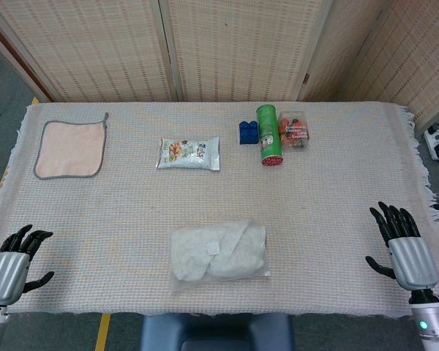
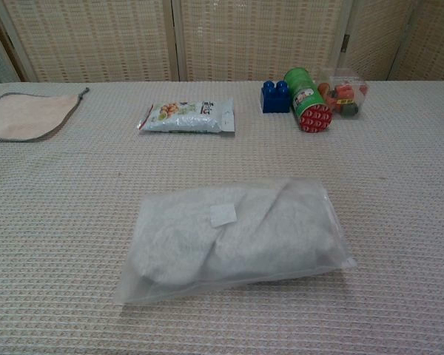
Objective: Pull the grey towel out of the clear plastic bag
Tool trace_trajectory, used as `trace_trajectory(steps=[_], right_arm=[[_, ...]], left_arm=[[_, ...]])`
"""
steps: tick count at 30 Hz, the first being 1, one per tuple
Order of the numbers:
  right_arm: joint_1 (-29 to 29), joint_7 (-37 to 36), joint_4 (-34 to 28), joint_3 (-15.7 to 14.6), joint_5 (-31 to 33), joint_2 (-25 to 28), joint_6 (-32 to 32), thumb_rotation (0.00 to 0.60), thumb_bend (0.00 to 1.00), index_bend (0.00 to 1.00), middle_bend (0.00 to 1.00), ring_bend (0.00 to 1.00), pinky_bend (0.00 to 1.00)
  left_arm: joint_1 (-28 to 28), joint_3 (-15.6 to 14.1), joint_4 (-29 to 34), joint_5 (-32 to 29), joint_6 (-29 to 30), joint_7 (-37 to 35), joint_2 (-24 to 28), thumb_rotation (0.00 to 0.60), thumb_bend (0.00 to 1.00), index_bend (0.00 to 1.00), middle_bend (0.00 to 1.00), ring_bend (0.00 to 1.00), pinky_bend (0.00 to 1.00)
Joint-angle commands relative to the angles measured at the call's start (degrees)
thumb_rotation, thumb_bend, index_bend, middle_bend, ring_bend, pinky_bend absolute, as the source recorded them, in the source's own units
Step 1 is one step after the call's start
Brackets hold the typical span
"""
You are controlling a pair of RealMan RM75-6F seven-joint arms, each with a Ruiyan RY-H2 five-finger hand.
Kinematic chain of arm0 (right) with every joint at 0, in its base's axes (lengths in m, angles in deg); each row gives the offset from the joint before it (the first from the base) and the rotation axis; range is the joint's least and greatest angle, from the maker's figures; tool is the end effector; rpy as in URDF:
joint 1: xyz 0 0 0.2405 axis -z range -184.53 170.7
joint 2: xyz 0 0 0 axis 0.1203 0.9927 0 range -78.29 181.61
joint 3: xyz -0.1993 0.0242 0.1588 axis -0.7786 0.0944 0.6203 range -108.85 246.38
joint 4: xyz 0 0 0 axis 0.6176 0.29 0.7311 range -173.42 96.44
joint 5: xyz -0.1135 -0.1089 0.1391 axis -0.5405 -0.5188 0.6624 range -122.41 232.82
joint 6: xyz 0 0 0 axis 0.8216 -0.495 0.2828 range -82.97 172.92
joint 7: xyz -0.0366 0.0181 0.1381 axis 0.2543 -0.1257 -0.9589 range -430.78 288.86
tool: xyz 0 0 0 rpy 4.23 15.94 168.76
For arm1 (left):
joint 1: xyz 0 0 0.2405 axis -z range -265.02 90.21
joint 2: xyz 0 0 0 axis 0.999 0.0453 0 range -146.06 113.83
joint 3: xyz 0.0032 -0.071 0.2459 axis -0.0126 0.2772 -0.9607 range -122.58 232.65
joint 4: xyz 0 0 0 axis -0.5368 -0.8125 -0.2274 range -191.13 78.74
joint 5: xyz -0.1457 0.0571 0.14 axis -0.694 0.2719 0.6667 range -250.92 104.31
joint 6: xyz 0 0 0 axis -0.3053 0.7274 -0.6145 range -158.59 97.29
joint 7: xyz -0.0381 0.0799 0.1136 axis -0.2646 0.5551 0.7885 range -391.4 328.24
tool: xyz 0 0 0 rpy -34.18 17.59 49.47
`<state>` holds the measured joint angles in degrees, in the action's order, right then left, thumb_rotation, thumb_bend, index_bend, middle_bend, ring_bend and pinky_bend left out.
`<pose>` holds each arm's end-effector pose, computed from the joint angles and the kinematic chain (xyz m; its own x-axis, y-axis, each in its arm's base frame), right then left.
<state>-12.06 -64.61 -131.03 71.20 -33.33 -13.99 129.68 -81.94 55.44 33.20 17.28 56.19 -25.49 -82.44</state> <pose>-0.3020 -0.1805 0.1458 0.4721 -0.0100 0.8815 -0.8802 -0.0613 0.4707 -0.3070 0.1753 0.1450 0.5076 -0.0016 0.8616 0.8574 -0.0971 -0.5054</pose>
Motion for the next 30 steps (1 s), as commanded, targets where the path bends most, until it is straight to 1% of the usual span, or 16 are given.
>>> trace_trajectory(steps=[1, 4, 7, 10, 11, 13, 15, 16, 18, 19, 20, 21, 24, 27, 30], right_arm=[[0.0, 0.0, 0.1, 0.1, -0.1, -0.1, 0.2, 0.6, 0.11, 0.0, 0.0, 0.0, 0.0], [0.1, -0.3, 0.1, 0.1, -0.1, 0.1, 0.3, 0.6, 0.11, 0.0, 0.0, 0.0, 0.0], [0.4, -0.9, -0.3, 0.0, -0.2, 0.5, 0.8, 0.6, 0.11, 0.0, 0.0, 0.0, 0.0], [0.6, -0.3, -0.1, -0.2, -0.7, 0.5, 1.3, 0.6, 0.11, 0.0, 0.0, 0.0, 0.0], [0.6, 0.0, 0.0, -0.3, -0.6, 0.4, 1.1, 0.6, 0.11, 0.0, 0.0, 0.0, 0.0], [0.6, 0.3, -0.1, -0.3, -0.4, 0.2, 0.9, 0.6, 0.11, 0.0, 0.0, 0.0, 0.0], [0.7, 0.9, -0.1, -0.3, -0.3, 0.0, 1.0, 0.6, 0.11, 0.0, 0.0, 0.0, 0.0], [0.7, 1.2, -0.2, -0.3, -0.4, -0.2, 1.0, 0.6, 0.11, 0.0, 0.0, 0.0, 0.0], [0.7, 1.6, -0.3, -0.5, -0.6, -0.5, 0.9, 0.6, 0.11, 0.0, 0.0, 0.0, 0.0], [0.6, 1.8, -0.3, -0.5, -0.7, -0.6, 0.8, 0.6, 0.11, 0.0, 0.0, 0.0, 0.0], [0.5, 2.3, -0.2, -0.6, -0.7, -0.9, 0.6, 0.6, 0.11, 0.0, 0.0, 0.0, 0.0], [0.4, 2.7, -0.1, -0.6, -0.7, -1.1, 0.3, 0.6, 0.11, 0.0, 0.0, 0.0, 0.0], [0.1, 3.5, 0.0, -0.8, -0.3, -1.6, -0.7, 0.6, 0.11, 0.0, 0.0, 0.0, 0.0], [-0.1, 4.1, 0.1, -0.6, 0.4, -1.8, -1.3, 0.6, 0.11, 0.0, 0.0, 0.0, 0.0], [-0.1, 4.2, 0.0, -0.4, 0.7, -1.9, -1.4, 0.6, 0.11, 0.0, 0.0, 0.0, 0.0]], left_arm=[[0.1, -0.2, 0.1, 0.1, -0.3, 0.1, 0.0, 0.6, 0.17, 0.26, 0.28, 0.15, 0.25], [0.4, -0.8, 0.4, 0.7, -1.2, 0.0, -0.2, 0.6, 0.16, 0.26, 0.29, 0.15, 0.25], [1.0, -1.8, 0.0, 3.1, -1.7, -1.3, -1.0, 0.6, 0.16, 0.26, 0.29, 0.15, 0.25], [2.0, -3.2, -2.7, 7.5, -1.1, -5.4, -3.2, 0.6, 0.16, 0.26, 0.32, 0.18, 0.31], [2.5, -3.7, -4.4, 9.5, -0.6, -7.0, -4.2, 0.6, 0.16, 0.26, 0.35, 0.2, 0.34], [3.3, -4.2, -7.4, 12.2, 0.3, -8.7, -6.1, 0.6, 0.16, 0.26, 0.44, 0.28, 0.42], [4.1, -4.5, -11.1, 14.9, 1.4, -10.1, -8.6, 0.6, 0.16, 0.27, 0.59, 0.44, 0.57], [4.4, -4.7, -12.5, 15.9, 1.8, -10.7, -9.7, 0.6, 0.16, 0.27, 0.65, 0.5, 0.62], [5.3, -5.4, -15.9, 18.4, 2.9, -12.2, -12.3, 0.6, 0.16, 0.29, 0.84, 0.7, 0.76], [5.5, -5.6, -17.4, 19.3, 3.5, -12.9, -13.6, 0.6, 0.16, 0.31, 0.89, 0.75, 0.8], [5.8, -5.7, -19.6, 20.3, 4.7, -13.7, -15.5, 0.6, 0.16, 0.34, 0.96, 0.82, 0.86], [5.9, -5.6, -21.3, 20.8, 5.5, -14.3, -17.1, 0.6, 0.16, 0.37, 0.99, 0.88, 0.91], [6.3, -5.6, -26.3, 21.9, 8.1, -16.4, -21.6, 0.6, 0.16, 0.44, 1.0, 0.98, 0.99], [6.9, -5.8, -29.1, 21.7, 7.6, -17.3, -24.7, 0.6, 0.17, 0.46, 1.0, 1.0, 1.0], [8.0, -6.0, -29.9, 21.7, 6.5, -17.3, -26.7, 0.6, 0.19, 0.47, 1.0, 1.0, 1.0]])
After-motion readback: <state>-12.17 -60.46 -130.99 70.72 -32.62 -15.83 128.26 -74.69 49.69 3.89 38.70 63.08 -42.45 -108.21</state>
